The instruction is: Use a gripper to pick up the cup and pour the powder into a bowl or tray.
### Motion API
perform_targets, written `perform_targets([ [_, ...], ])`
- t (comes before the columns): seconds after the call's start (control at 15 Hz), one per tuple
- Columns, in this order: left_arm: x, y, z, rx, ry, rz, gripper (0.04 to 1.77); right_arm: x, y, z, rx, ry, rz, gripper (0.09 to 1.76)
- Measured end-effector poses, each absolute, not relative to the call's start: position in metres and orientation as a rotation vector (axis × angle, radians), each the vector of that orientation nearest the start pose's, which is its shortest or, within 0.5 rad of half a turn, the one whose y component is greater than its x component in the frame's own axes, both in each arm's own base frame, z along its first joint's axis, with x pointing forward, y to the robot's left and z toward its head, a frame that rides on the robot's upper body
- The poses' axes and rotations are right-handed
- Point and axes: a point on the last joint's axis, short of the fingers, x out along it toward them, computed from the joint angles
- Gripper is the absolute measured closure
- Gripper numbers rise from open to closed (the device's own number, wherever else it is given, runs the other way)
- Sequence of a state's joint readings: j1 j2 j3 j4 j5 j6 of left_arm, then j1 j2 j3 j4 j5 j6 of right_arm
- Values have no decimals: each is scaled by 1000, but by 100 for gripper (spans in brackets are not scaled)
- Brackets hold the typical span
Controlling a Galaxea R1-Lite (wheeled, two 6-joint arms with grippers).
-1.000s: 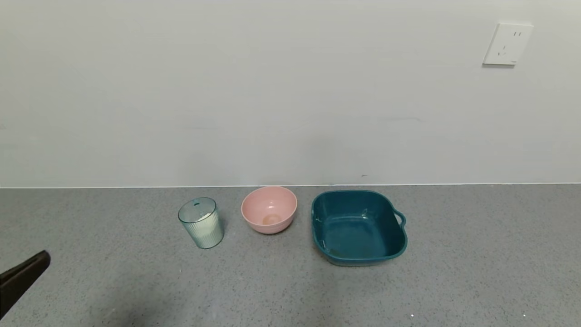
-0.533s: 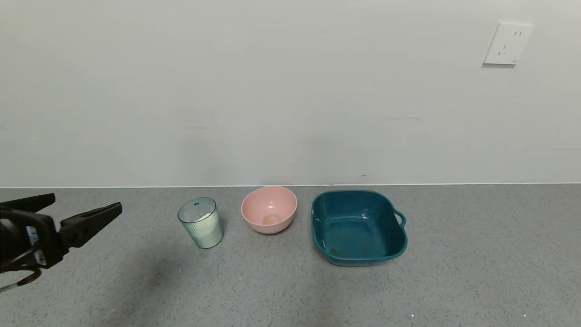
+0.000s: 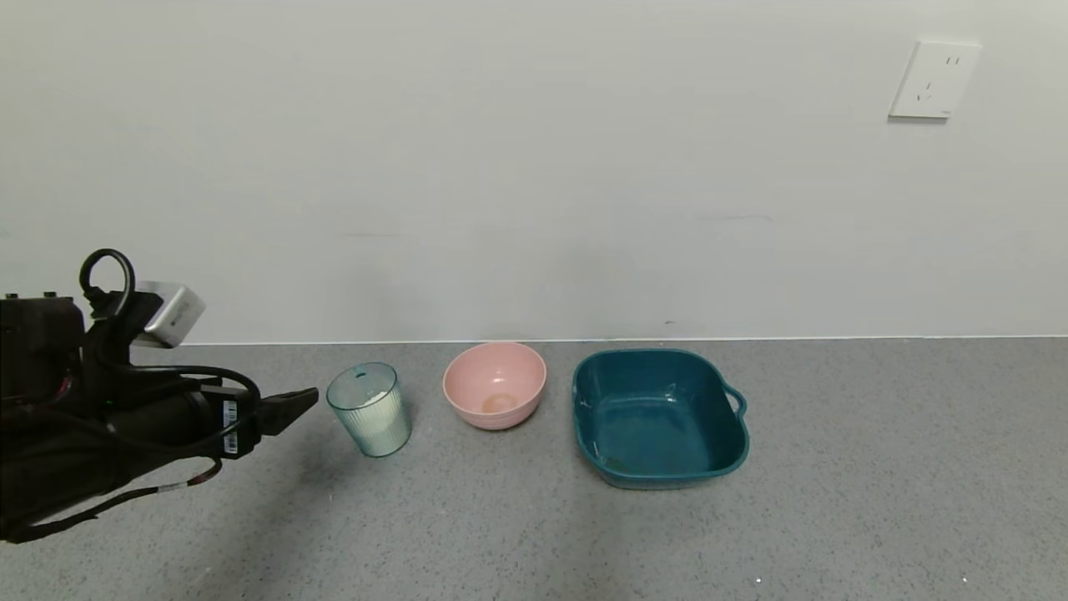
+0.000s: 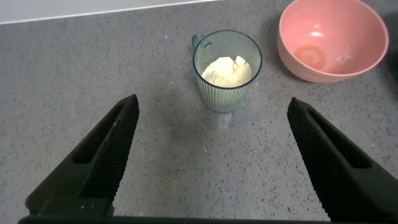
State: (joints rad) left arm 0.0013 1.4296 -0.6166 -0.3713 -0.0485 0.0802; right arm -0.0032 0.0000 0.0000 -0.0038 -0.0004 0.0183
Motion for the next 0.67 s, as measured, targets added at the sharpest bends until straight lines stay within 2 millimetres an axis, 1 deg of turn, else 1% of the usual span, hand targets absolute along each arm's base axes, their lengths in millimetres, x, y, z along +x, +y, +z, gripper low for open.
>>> perform_targets([
  [0.2,242,-3,157,70,447,-74,9,-23,0,76,18,-4,-3,14],
  [0.47,257,-5,130,69,498,-83,9,-23,0,76,18,-4,-3,14],
  [0.67,268,-6,112,69,484,-84,9,-23,0,76,18,-4,-3,14],
])
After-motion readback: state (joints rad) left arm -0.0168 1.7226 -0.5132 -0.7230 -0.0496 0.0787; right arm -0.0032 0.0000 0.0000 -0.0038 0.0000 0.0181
